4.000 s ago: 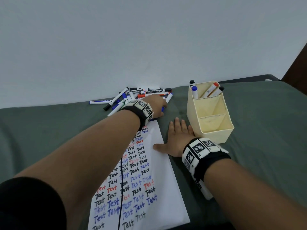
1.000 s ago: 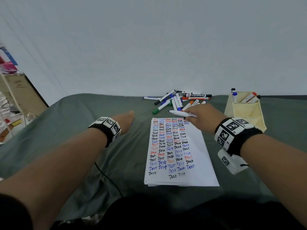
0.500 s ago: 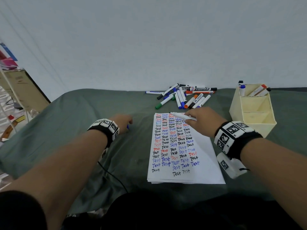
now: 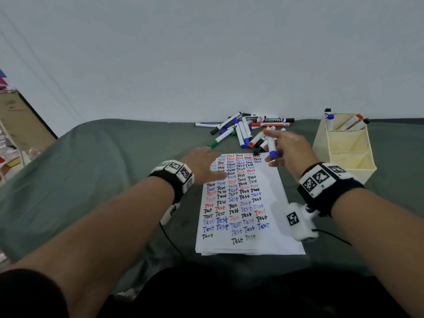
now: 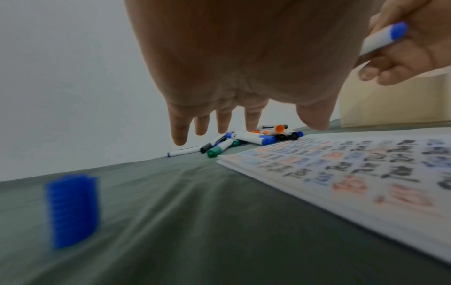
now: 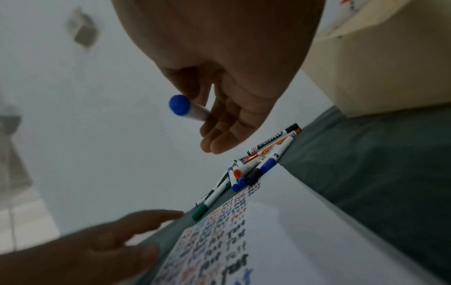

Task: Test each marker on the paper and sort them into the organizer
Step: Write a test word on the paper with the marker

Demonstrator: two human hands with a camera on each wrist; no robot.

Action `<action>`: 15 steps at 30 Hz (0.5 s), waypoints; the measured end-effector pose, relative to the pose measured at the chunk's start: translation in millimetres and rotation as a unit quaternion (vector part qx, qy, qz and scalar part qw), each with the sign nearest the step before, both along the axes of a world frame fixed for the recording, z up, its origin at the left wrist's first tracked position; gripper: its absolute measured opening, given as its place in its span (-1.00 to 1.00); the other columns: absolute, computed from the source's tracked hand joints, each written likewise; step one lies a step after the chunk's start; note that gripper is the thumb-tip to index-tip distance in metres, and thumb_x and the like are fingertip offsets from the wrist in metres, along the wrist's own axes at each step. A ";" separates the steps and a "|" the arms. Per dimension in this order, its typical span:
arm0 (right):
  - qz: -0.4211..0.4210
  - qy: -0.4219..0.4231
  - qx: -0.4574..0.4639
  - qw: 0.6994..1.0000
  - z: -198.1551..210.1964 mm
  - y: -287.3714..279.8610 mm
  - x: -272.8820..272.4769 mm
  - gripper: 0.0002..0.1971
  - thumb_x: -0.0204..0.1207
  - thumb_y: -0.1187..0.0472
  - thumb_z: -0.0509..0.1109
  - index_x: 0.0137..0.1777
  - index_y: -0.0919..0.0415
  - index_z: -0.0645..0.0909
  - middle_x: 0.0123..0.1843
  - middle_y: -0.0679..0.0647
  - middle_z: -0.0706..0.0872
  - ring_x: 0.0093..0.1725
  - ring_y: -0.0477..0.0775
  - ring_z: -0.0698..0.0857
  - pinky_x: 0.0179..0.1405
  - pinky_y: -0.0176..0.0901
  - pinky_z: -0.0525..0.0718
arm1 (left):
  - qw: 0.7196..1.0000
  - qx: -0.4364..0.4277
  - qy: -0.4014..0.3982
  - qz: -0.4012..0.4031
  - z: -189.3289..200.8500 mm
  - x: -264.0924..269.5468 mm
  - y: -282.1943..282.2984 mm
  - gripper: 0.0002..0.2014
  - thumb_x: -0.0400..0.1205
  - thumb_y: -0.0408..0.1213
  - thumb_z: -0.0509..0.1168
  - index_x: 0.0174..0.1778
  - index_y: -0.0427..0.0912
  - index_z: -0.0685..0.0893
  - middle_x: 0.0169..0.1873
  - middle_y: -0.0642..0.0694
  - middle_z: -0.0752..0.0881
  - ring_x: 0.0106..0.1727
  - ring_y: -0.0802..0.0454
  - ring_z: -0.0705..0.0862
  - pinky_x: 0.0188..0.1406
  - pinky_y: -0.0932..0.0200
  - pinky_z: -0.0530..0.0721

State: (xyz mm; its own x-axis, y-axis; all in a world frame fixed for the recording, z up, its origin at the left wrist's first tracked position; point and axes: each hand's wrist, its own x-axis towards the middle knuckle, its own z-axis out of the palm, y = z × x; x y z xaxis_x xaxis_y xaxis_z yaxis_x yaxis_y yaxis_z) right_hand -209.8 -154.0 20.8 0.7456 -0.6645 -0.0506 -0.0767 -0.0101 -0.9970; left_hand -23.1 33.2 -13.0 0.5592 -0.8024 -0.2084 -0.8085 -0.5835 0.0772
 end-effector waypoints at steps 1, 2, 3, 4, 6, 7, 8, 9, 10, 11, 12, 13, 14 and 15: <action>-0.007 -0.012 0.029 0.999 -0.5 -2.6 -0.2 -0.46 0.61 0.54 0.08 0.31 0.08 0.75 0.04 0.38 0.74 -0.28 0.16 0.74 -0.34 -0.09 0.80 | 1.000 0.013 0.009 0.003 -4.3 -4.8 -6.9 -0.08 0.51 0.55 0.14 0.74 0.20 0.11 0.77 -0.06 0.06 0.76 -0.17 0.04 0.67 -0.35 0.16; -0.009 -0.019 0.040 0.999 -1.8 -5.1 -0.9 -0.44 0.58 0.59 0.12 0.30 0.07 0.75 0.04 0.35 0.73 -0.24 0.15 0.74 -0.32 -0.10 0.79 | 1.000 0.027 0.010 0.008 -9.3 -8.3 -12.5 -0.03 0.47 0.61 0.08 0.75 0.24 0.03 0.78 -0.02 -0.03 0.77 -0.17 -0.04 0.66 -0.42 0.12; -0.007 -0.025 0.039 0.999 -4.5 -7.9 -1.9 -0.44 0.56 0.63 0.18 0.28 0.04 0.75 0.04 0.31 0.73 -0.18 0.14 0.74 -0.27 -0.09 0.78 | 0.999 0.041 0.005 0.013 -14.9 -11.0 -16.8 0.00 0.42 0.67 0.02 0.74 0.30 -0.05 0.78 0.02 -0.11 0.77 -0.18 -0.11 0.64 -0.48 0.07; -0.006 -0.034 0.037 0.999 -8.0 -10.5 -2.9 -0.45 0.55 0.64 0.25 0.26 0.01 0.74 0.03 0.25 0.74 -0.13 0.13 0.74 -0.22 -0.07 0.77 | 0.998 0.056 -0.001 0.019 -20.2 -13.6 -19.9 0.03 0.37 0.72 -0.03 0.72 0.35 -0.13 0.77 0.06 -0.19 0.77 -0.20 -0.18 0.63 -0.54 0.01; -0.009 -0.064 0.058 0.996 -16.1 -15.2 -4.1 -0.55 0.57 0.55 0.41 0.24 -0.01 0.72 -0.05 0.13 0.75 -0.13 0.08 0.72 -0.17 -0.06 0.75 | 0.997 0.076 0.005 0.030 -28.7 -16.4 -23.3 0.07 0.26 0.79 -0.12 0.67 0.45 -0.25 0.75 0.13 -0.32 0.75 -0.25 -0.29 0.59 -0.61 -0.10; -0.016 -0.078 0.079 0.994 -20.2 -18.3 -4.0 -0.62 0.57 0.48 0.48 0.24 0.02 0.71 -0.10 0.07 0.75 -0.16 0.05 0.70 -0.16 -0.07 0.74 | 0.996 0.081 0.016 0.033 -32.2 -17.1 -24.2 0.10 0.19 0.82 -0.15 0.65 0.48 -0.28 0.74 0.14 -0.35 0.74 -0.26 -0.33 0.57 -0.64 -0.14; -0.026 -0.089 0.102 0.990 -23.7 -20.9 -3.2 -0.69 0.58 0.40 0.51 0.23 0.05 0.71 -0.17 0.01 0.74 -0.21 0.01 0.68 -0.18 -0.09 0.72 | 0.995 0.083 0.029 0.036 -35.4 -17.7 -24.6 0.14 0.14 0.84 -0.17 0.64 0.50 -0.29 0.73 0.14 -0.36 0.74 -0.26 -0.37 0.55 -0.67 -0.17; -0.037 -0.094 0.125 0.987 -26.8 -23.7 -2.4 -0.78 0.60 0.31 0.52 0.19 0.07 0.72 -0.24 -0.03 0.73 -0.26 -0.02 0.65 -0.22 -0.11 0.70 | 0.995 0.085 0.041 0.040 -38.5 -18.4 -24.7 0.16 0.10 0.86 -0.18 0.63 0.50 -0.29 0.73 0.14 -0.36 0.73 -0.26 -0.39 0.53 -0.68 -0.20; -0.045 -0.097 0.148 0.983 -29.2 -26.0 -1.2 -0.86 0.62 0.22 0.52 0.15 0.08 0.75 -0.31 -0.04 0.70 -0.32 -0.04 0.60 -0.27 -0.15 0.66 | 0.994 0.086 0.048 0.045 -41.2 -19.0 -24.7 0.16 0.09 0.86 -0.19 0.63 0.51 -0.30 0.73 0.13 -0.36 0.72 -0.27 -0.41 0.52 -0.69 -0.22; -0.054 -0.099 0.170 0.979 -32.1 -28.1 0.3 -0.89 0.63 0.14 0.51 0.11 0.10 0.77 -0.36 -0.05 0.66 -0.36 -0.06 0.56 -0.33 -0.18 0.63 | 0.994 0.086 0.052 0.049 -43.2 -19.7 -24.9 0.16 0.08 0.87 -0.20 0.62 0.52 -0.32 0.73 0.13 -0.37 0.72 -0.27 -0.41 0.52 -0.68 -0.23; -0.065 -0.103 0.192 0.974 -35.0 -29.7 2.5 -0.85 0.62 0.09 0.52 0.11 0.11 0.79 -0.37 -0.04 0.65 -0.38 -0.07 0.54 -0.36 -0.20 0.61 | 0.994 0.086 0.054 0.051 -44.5 -19.9 -25.3 0.16 0.07 0.87 -0.21 0.61 0.53 -0.34 0.73 0.14 -0.38 0.72 -0.28 -0.41 0.52 -0.68 -0.24; -0.077 -0.111 0.212 0.968 -38.0 -30.6 5.3 -0.80 0.61 0.07 0.52 0.14 0.13 0.80 -0.34 -0.03 0.66 -0.39 -0.08 0.54 -0.36 -0.21 0.61 | 0.993 0.087 0.057 0.053 -45.0 -19.9 -25.7 0.17 0.06 0.88 -0.22 0.60 0.54 -0.35 0.73 0.14 -0.39 0.72 -0.28 -0.41 0.52 -0.68 -0.25; -0.087 -0.124 0.232 0.961 -40.9 -30.8 9.2 -0.77 0.61 0.08 0.52 0.17 0.16 0.79 -0.29 -0.01 0.71 -0.38 -0.08 0.56 -0.34 -0.21 0.63 | 0.993 0.089 0.061 0.054 -45.0 -19.9 -25.9 0.18 0.04 0.88 -0.23 0.60 0.54 -0.36 0.72 0.15 -0.40 0.72 -0.28 -0.41 0.52 -0.67 -0.25; -0.093 -0.135 0.250 0.954 -43.3 -30.5 13.2 -0.76 0.61 0.10 0.51 0.19 0.21 0.77 -0.22 0.04 0.77 -0.36 -0.07 0.61 -0.30 -0.22 0.68 | 0.992 0.091 0.065 0.056 -44.7 -19.9 -25.8 0.18 0.03 0.89 -0.23 0.59 0.54 -0.37 0.72 0.15 -0.41 0.72 -0.27 -0.41 0.52 -0.66 -0.26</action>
State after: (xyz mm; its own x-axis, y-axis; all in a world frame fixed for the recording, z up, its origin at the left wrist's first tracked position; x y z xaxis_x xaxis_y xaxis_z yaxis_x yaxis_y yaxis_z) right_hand -196.6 -184.5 -22.5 0.6486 -0.7289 -0.2190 0.2295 0.4617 -0.8568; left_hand -43.0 7.4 -57.7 0.6015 -0.6798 -0.4197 -0.7282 -0.6826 0.0620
